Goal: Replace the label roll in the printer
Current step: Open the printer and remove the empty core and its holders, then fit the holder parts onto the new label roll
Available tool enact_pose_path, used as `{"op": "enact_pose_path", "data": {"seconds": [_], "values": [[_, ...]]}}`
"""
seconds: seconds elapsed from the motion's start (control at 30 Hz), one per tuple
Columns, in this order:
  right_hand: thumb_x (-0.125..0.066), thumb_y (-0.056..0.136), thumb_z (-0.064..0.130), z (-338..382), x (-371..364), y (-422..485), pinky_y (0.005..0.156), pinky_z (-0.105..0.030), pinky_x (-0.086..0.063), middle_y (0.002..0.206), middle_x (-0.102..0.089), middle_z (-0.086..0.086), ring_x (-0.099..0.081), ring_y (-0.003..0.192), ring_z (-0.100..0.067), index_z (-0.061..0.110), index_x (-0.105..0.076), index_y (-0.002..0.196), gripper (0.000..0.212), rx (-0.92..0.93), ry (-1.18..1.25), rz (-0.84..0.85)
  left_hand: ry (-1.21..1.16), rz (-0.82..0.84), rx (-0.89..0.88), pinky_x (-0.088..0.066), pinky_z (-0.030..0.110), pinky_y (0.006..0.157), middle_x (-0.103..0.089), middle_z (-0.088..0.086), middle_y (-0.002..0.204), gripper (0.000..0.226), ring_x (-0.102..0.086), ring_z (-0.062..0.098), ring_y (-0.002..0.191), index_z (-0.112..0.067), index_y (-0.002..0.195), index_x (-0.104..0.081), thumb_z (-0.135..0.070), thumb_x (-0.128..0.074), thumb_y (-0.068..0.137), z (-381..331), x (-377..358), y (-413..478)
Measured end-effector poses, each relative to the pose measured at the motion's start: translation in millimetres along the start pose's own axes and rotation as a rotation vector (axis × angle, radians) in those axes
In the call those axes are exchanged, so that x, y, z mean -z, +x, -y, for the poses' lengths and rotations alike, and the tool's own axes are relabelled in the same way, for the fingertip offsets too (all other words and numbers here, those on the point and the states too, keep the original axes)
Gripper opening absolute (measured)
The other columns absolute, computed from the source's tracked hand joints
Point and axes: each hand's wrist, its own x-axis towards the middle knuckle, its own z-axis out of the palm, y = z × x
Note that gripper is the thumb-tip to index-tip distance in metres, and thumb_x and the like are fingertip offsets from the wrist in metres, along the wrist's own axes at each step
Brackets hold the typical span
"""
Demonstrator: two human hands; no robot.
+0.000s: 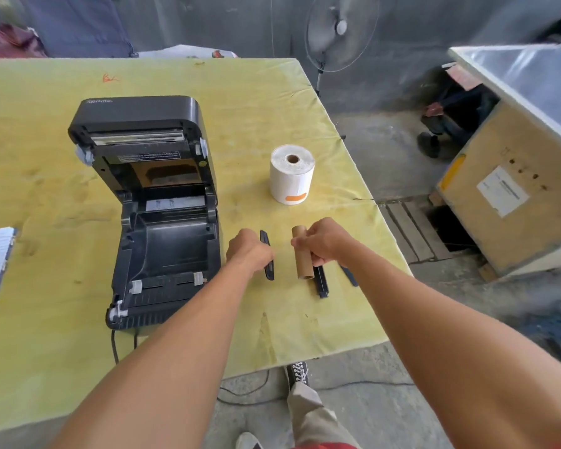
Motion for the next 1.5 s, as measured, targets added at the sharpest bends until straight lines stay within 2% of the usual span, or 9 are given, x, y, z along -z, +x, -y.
{"op": "enact_pose_path", "data": {"seconds": [0.17,0.3,0.43,0.7,0.97,1.2,1.33,1.43,1.5], "values": [[-0.072,0.088,0.034,10,-8,27,0.081,-0.042,-0.062,0.097,-0.071,-0.015,-0.075,0.072,-0.030,0.003,-0.059,0.107,0.039,0.014,-0.141,0.045,0.207,0.020,0.031,-0.059,0.034,0.079,-0.065,0.012,0.106,0.020,-0.067,0.031,0.093,-0.009,0.083,-0.054,-0.004,-0.071,0.077,6,-9,17],[-0.068,0.088,0.029,11,-12,45,0.081,-0.039,-0.061,0.075,-0.068,-0.010,-0.073,0.063,-0.027,0.007,-0.056,0.087,0.025,0.042,-0.275,0.093,0.393,0.012,-0.039,-0.048,0.032,0.064,-0.064,0.012,0.107,0.029,-0.062,0.028,0.090,-0.008,0.101,-0.056,-0.009,-0.075,0.079,7,-9,22],[-0.067,0.090,0.022,8,-12,54,0.078,-0.040,-0.061,0.068,-0.067,-0.008,-0.071,0.056,-0.022,0.013,-0.050,0.078,0.022,0.078,-0.377,0.126,0.458,-0.028,-0.033,-0.046,0.031,0.070,-0.059,0.016,0.116,0.064,-0.060,0.030,0.101,0.000,0.132,-0.040,-0.005,-0.077,0.081,6,-14,24],[-0.071,0.089,0.026,6,-10,53,0.082,-0.042,-0.062,0.071,-0.068,-0.009,-0.071,0.056,-0.022,0.012,-0.052,0.081,0.025,0.079,-0.349,0.127,0.486,-0.035,-0.048,-0.053,0.037,0.081,-0.060,0.019,0.118,0.065,-0.061,0.032,0.106,0.002,0.137,-0.037,0.000,-0.073,0.084,5,-15,18],[-0.062,0.094,0.026,6,4,50,0.072,-0.032,-0.056,0.041,-0.062,0.004,-0.062,0.044,-0.012,0.012,-0.053,0.074,0.026,0.103,-0.422,0.064,0.478,-0.075,-0.078,-0.051,0.035,0.072,-0.059,0.019,0.117,0.061,-0.060,0.030,0.095,0.003,0.140,-0.035,0.003,-0.067,0.087,12,-8,3],[-0.063,0.092,0.017,15,24,34,0.071,-0.036,-0.057,0.063,-0.069,-0.008,-0.072,0.071,-0.026,0.007,-0.062,0.096,0.011,0.138,-0.514,-0.004,0.474,-0.132,-0.199,-0.045,0.032,0.070,-0.057,0.016,0.111,0.046,-0.055,0.027,0.092,0.000,0.131,-0.044,0.013,-0.052,0.088,2,17,-11],[-0.062,0.089,0.011,21,35,24,0.052,-0.028,-0.047,0.061,-0.062,-0.005,-0.062,0.062,-0.027,0.010,-0.056,0.079,0.013,0.151,-0.542,-0.063,0.449,-0.174,-0.291,-0.047,0.034,0.076,-0.059,0.016,0.117,0.041,-0.050,0.024,0.089,-0.003,0.130,-0.049,0.008,-0.054,0.091,-10,35,-17],[-0.064,0.089,0.013,25,41,21,0.064,-0.033,-0.060,0.080,-0.071,-0.011,-0.069,0.070,-0.028,0.008,-0.061,0.081,0.010,0.168,-0.517,-0.080,0.463,-0.202,-0.348,-0.045,0.035,0.074,-0.060,0.015,0.118,0.034,-0.050,0.024,0.087,-0.006,0.125,-0.055,0.005,-0.053,0.093,-21,44,-18],[-0.061,0.089,0.011,23,44,22,0.069,-0.035,-0.062,0.081,-0.073,-0.012,-0.071,0.068,-0.028,0.009,-0.060,0.080,0.009,0.165,-0.527,-0.076,0.477,-0.211,-0.377,-0.046,0.036,0.073,-0.061,0.015,0.116,0.031,-0.050,0.025,0.085,-0.008,0.121,-0.058,0.003,-0.053,0.093,-28,47,-18]]}}
